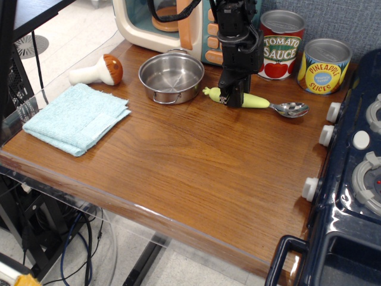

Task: PICK UP THE SPOON AND PUT NEAR THE WHITE TOWEL

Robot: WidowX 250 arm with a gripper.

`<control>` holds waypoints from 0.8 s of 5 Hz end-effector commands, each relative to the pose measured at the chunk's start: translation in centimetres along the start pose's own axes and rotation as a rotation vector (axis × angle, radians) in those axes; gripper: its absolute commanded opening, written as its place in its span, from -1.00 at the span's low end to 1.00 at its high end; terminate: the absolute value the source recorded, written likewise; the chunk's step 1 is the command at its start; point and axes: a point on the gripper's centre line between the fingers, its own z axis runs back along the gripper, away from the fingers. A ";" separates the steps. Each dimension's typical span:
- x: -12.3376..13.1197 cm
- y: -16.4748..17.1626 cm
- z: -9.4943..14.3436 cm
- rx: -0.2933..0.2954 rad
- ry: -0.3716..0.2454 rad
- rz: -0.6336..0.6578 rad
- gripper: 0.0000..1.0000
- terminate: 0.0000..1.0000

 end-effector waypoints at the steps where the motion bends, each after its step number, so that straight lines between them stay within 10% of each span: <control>1: 0.0 -1.4 7.2 0.148 -0.061 -0.024 -1.00 -1.00; 4: -4.1 -9.1 11.0 0.183 -0.031 -0.064 -1.00 -1.00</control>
